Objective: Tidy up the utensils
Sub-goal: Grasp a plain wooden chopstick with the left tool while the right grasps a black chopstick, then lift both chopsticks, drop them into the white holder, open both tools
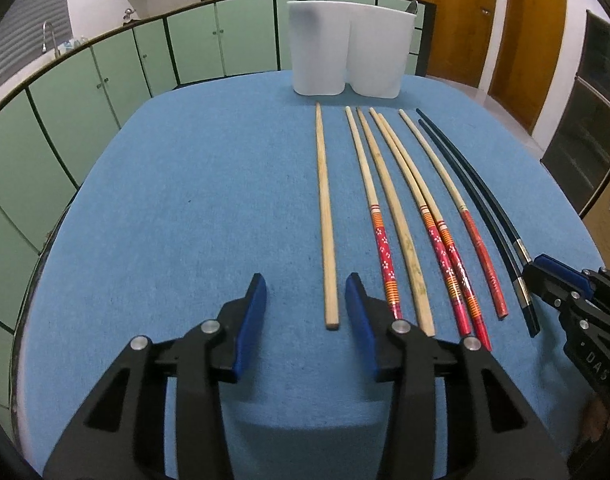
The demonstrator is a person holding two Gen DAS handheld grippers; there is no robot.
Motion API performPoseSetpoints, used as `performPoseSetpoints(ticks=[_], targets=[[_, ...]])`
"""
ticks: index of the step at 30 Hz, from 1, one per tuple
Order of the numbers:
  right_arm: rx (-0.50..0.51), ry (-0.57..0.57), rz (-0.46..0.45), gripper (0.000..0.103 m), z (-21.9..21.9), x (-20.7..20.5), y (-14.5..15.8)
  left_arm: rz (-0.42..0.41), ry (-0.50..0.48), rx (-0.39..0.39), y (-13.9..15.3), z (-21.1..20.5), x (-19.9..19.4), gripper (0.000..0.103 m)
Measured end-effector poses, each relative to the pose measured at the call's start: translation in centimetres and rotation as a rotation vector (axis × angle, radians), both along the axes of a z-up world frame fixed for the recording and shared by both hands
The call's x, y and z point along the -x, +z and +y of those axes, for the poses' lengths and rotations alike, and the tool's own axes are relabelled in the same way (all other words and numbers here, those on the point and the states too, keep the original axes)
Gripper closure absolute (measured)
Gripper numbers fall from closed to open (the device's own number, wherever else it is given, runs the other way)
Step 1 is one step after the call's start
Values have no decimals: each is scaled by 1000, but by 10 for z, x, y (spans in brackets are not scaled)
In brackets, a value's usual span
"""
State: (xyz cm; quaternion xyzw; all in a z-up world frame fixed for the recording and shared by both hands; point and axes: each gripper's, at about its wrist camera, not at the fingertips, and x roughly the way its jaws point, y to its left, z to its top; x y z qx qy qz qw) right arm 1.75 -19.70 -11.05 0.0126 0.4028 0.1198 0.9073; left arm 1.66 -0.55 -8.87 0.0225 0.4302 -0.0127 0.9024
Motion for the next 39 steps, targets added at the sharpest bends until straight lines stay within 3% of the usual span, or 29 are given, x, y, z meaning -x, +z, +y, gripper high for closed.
performPoseSetpoints(ticks=[2, 3, 8, 12, 21, 27, 39], targets=[[-5, -8, 1, 95, -1, 0, 0, -7, -11, -1, 1, -3, 3, 85], [-10, -10, 2, 95, -1, 0, 0, -8, -18, 3, 1, -5, 4, 97], [-24, -15, 3, 96, -7, 0, 5, 2, -25, 50, 6, 0, 4, 97], [-31, -19, -29, 96, -14, 0, 25, -37, -30, 52, 25, 4, 7, 97], [-40, -4, -166, 96, -29, 0, 91, -240, -61, 43, 109, 8, 14, 97], [-119, 17, -252, 97, -45, -12, 138, -364, -80, 88, 164, 11, 2, 97], [-199, 143, -319, 97, -48, -55, 208, -445, -143, 160, 216, 9, -33, 97]])
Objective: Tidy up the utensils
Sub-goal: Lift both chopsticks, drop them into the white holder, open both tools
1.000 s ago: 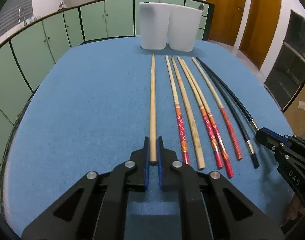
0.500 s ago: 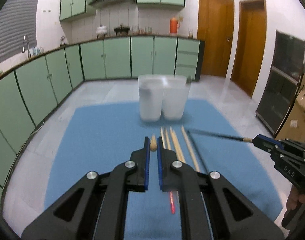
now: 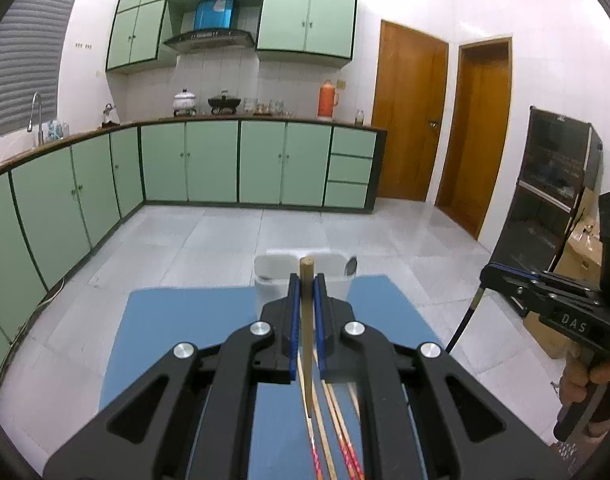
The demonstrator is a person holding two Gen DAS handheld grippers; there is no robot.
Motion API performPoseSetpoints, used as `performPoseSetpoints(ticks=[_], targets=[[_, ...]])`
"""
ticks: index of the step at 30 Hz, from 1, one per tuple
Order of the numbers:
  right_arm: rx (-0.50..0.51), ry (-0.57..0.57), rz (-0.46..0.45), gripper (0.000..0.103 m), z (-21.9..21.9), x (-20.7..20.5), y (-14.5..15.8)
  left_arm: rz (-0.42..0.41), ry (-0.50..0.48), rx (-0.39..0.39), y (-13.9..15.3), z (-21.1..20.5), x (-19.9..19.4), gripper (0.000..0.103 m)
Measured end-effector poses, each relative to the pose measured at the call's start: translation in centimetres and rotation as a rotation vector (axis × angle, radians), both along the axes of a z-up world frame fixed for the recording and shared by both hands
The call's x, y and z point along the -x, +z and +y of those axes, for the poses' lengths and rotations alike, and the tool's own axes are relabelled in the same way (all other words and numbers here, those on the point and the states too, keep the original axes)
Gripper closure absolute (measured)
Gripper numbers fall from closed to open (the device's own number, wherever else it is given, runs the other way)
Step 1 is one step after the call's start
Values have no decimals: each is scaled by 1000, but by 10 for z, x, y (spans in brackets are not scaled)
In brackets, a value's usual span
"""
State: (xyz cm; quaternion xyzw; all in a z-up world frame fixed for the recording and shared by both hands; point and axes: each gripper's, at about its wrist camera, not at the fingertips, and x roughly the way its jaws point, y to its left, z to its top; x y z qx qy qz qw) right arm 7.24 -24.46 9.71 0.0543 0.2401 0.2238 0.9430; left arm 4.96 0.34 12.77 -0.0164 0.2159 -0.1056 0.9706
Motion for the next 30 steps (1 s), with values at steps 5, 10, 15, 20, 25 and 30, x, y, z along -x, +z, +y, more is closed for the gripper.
performPoseSetpoints(ticks=[5, 10, 15, 20, 25, 30], targets=[[-28, 34, -41, 97, 1, -18, 26, -54, -5, 10, 22, -2, -12, 97], [-34, 33, -106, 97, 8, -40, 56, -131, 5, 24, 50, -5, -27, 97], [-45, 4, -176, 97, 16, -75, 88, -214, 25, 13, 75, -14, -54, 97], [-31, -33, -210, 97, 27, -119, 101, -244, 28, -5, 80, -27, -101, 97], [4, -52, -158, 97, 38, -162, 69, -207, 24, -27, 56, -38, -146, 97], [3, -32, -83, 97, 47, -180, 31, -114, 16, -36, 20, -41, -177, 97]])
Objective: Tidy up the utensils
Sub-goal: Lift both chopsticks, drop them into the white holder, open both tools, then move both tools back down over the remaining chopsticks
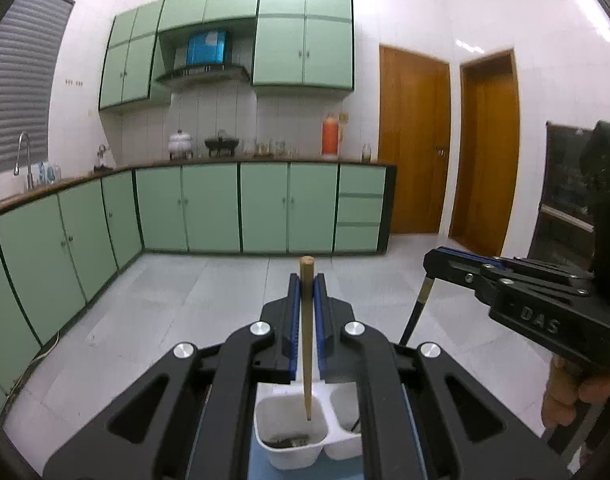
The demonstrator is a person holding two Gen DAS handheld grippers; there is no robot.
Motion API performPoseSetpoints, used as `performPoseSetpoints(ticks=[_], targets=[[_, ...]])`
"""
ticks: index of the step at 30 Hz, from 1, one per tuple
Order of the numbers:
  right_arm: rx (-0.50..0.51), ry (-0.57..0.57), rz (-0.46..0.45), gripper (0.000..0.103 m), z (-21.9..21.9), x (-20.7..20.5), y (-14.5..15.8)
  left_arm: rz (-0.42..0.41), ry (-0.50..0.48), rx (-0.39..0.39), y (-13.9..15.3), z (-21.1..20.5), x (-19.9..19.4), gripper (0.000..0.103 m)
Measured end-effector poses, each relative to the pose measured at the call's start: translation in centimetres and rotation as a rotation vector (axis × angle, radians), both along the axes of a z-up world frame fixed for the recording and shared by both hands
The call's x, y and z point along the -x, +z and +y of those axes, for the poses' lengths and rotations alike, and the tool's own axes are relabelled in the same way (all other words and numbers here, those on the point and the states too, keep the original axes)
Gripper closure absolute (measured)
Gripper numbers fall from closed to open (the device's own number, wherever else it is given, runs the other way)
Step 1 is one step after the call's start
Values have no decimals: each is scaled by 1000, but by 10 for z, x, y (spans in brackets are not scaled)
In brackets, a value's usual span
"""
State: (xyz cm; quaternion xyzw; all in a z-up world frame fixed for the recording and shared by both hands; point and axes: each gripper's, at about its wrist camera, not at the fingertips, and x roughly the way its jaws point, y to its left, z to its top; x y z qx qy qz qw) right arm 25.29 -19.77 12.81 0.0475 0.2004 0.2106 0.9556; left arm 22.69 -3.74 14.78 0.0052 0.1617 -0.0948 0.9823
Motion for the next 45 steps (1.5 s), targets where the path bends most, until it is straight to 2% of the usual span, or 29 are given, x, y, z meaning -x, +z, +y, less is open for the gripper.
performPoseSetpoints(ticks=[6, 8, 9, 10, 11, 13, 14, 16, 19, 20, 21, 22, 24, 25, 30, 35, 42, 45], targets=[[6, 26, 48, 96, 2, 2, -23, 77, -2, 3, -30, 16, -10, 96], [0, 29, 54, 95, 0, 5, -25, 93, -6, 9, -36, 21, -9, 91], [-6, 33, 59, 93, -2, 6, -26, 98, -8, 18, -37, 24, -6, 82], [-12, 32, 63, 89, -4, 10, -27, 98, -6, 24, -38, 27, -5, 74], [-17, 30, 63, 86, -6, 10, -27, 99, -8, 31, -38, 31, -1, 74], [-28, 26, 54, 72, -12, 19, -26, 95, -8, 34, -39, 35, 7, 72], [-25, 19, 42, 69, -14, 26, -25, 87, -4, 37, -39, 38, 14, 70], [-14, 8, 14, 59, -18, 38, -21, 69, 5, 51, -39, 44, 30, 61], [-6, -20, -23, 47, -23, 67, -22, 54, 20, 67, -40, 51, 57, 55], [-6, -25, -28, 44, -25, 78, -25, 53, 24, 70, -41, 52, 66, 50], [-3, -30, -33, 35, -26, 88, -28, 52, 34, 69, -45, 54, 78, 45], [6, -42, -40, 27, -26, 100, -33, 54, 37, 67, -48, 54, 87, 42], [26, -67, -50, 20, -26, 123, -45, 61, 43, 59, -60, 54, 111, 29], [31, -73, -46, 15, -26, 132, -52, 71, 45, 55, -66, 54, 120, 26], [67, -123, 14, 6, -23, 179, -98, 165, 46, 41, -107, 53, 162, 17], [52, -142, 128, 6, -23, 200, -139, 249, 44, -4, -143, 53, 187, 14], [70, -146, 240, 6, -18, 220, -177, 352, 33, -37, -180, 52, 204, 13], [74, -146, 294, 14, -17, 227, -192, 396, 26, -40, -196, 51, 212, 13]])
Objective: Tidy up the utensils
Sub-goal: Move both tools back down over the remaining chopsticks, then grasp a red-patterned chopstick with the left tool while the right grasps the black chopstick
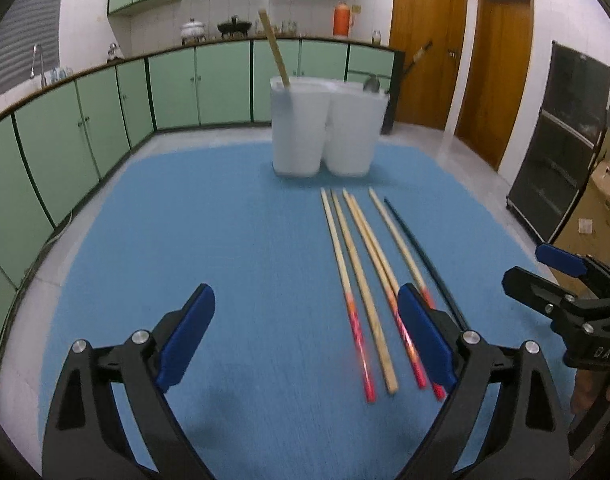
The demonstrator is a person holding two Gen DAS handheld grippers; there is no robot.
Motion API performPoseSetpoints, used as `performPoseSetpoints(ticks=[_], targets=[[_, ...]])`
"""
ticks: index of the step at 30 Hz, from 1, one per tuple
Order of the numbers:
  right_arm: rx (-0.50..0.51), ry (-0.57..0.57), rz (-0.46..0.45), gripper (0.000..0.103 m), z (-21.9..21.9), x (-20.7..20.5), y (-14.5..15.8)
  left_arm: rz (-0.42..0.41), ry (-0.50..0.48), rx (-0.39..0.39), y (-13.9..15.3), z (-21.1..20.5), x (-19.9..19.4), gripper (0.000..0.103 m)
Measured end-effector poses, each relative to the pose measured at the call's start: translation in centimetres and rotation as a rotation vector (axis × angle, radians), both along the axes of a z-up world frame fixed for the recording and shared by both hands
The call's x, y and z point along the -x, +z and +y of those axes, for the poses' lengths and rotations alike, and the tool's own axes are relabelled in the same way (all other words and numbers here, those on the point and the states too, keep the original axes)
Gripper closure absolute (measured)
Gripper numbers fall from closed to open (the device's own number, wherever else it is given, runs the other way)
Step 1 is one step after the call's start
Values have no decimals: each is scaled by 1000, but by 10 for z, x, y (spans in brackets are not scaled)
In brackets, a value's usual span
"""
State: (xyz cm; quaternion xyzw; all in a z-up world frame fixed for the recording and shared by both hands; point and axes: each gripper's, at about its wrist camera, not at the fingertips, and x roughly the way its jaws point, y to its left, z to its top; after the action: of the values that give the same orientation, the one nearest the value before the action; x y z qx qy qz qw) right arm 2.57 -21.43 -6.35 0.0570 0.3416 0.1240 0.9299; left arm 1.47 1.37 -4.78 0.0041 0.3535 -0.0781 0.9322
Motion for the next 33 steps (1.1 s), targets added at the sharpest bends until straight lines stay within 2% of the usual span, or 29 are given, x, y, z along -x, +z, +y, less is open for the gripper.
performPoseSetpoints(ticks=[3, 5, 7, 9, 13, 21, 23, 24, 26, 27, 30, 33], targets=[[16, 9, 43, 26, 3, 8, -13, 28, -6, -6, -10, -2, 4, 15], [27, 13, 64, 34, 6, 9, -20, 51, -16, -13, -18, -4, 6, 23], [39, 28, 98, 50, 12, 8, -27, 79, -21, -12, -23, -6, 4, 26], [50, 40, 115, 58, 15, 5, -31, 93, -23, -9, -26, -7, 4, 27], [53, 59, 144, 68, 20, 3, -39, 119, -31, -12, -31, -12, 1, 32], [77, 54, 151, 77, 25, -2, -43, 164, -26, 6, -38, -20, -9, 40], [81, 51, 150, 83, 24, -2, -44, 165, -19, 1, -38, -21, -10, 50], [84, 50, 150, 87, 24, -3, -44, 176, -16, -16, -40, -22, -10, 59], [88, 49, 152, 93, 23, -4, -44, 172, -13, -29, -39, -22, -9, 65], [89, 46, 153, 96, 22, -4, -44, 173, -11, -37, -39, -22, -8, 74], [85, 37, 156, 96, 19, -4, -44, 178, 0, -52, -39, -19, -8, 95], [92, 12, 156, 96, 15, -4, -43, 180, 3, -51, -37, -15, -7, 98]])
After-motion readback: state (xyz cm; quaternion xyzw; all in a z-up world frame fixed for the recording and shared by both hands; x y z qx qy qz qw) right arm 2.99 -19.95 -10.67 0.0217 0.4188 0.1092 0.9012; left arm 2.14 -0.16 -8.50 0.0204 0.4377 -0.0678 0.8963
